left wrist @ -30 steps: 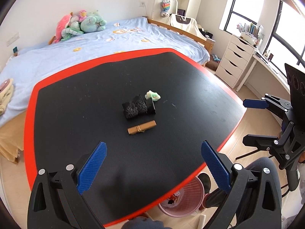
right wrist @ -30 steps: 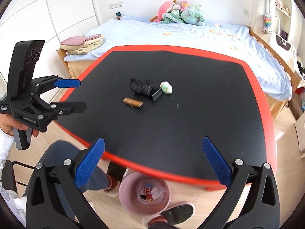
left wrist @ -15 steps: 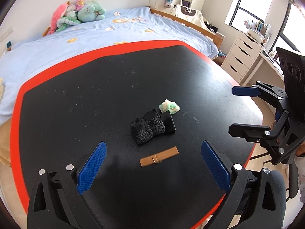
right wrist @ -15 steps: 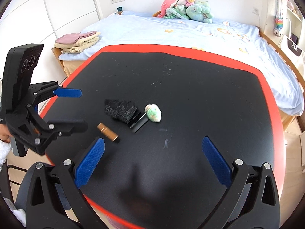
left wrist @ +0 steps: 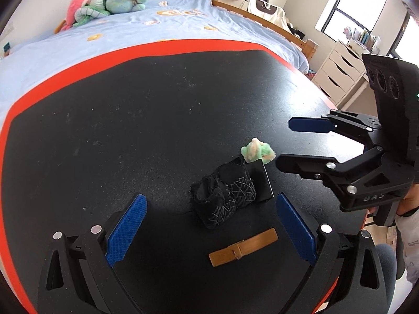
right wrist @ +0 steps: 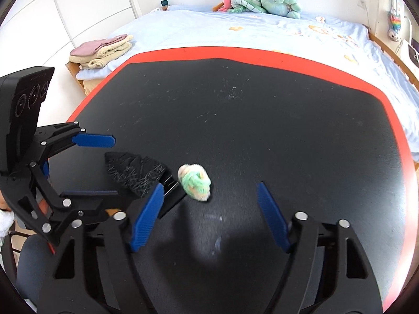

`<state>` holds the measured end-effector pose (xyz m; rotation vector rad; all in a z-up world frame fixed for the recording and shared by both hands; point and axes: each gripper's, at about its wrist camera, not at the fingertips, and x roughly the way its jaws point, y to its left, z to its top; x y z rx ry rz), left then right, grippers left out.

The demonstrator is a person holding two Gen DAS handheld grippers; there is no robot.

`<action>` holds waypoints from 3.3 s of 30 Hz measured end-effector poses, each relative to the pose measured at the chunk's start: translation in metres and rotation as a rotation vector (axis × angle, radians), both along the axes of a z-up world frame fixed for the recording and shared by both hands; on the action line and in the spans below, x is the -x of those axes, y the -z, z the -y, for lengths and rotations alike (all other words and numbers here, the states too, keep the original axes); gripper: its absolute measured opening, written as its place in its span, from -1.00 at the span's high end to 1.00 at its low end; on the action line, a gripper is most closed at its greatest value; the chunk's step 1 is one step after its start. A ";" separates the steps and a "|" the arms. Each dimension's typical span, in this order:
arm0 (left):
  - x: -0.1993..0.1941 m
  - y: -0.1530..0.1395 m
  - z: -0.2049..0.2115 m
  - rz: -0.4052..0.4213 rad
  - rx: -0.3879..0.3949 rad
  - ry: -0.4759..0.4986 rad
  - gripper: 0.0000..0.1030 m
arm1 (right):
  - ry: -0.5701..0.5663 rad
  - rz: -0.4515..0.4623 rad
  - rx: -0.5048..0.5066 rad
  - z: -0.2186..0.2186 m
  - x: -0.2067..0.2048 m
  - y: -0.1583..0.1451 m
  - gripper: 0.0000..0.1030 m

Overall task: Collect trash
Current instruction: 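Grasp the black sock with the left tool while the right tool approaches the green ball, then close the right tool on the green-white fuzzy ball, then carry the black sock and green ball over the pink wastebasket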

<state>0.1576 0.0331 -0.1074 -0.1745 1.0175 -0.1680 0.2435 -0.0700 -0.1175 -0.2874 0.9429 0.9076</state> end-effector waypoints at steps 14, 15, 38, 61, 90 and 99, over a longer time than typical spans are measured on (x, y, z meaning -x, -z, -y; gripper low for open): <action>0.002 0.004 0.003 -0.002 0.008 0.030 0.10 | -0.043 -0.048 -0.044 -0.016 -0.006 0.005 0.54; 0.002 0.004 0.003 -0.001 0.007 0.030 0.10 | -0.043 -0.048 -0.043 -0.016 -0.006 0.004 0.62; 0.013 -0.017 0.010 0.042 -0.026 0.022 0.24 | -0.001 0.000 -0.045 -0.004 0.009 -0.020 1.00; 0.010 -0.010 0.008 0.035 -0.028 0.015 0.24 | 0.070 0.009 0.004 -0.015 -0.008 0.006 -0.27; 0.042 -0.043 0.031 0.084 -0.044 0.048 0.24 | 0.038 0.043 -0.018 0.011 0.044 -0.040 0.69; 0.105 -0.075 0.067 0.131 -0.057 0.101 0.24 | 0.060 0.084 -0.054 0.067 0.126 -0.083 0.69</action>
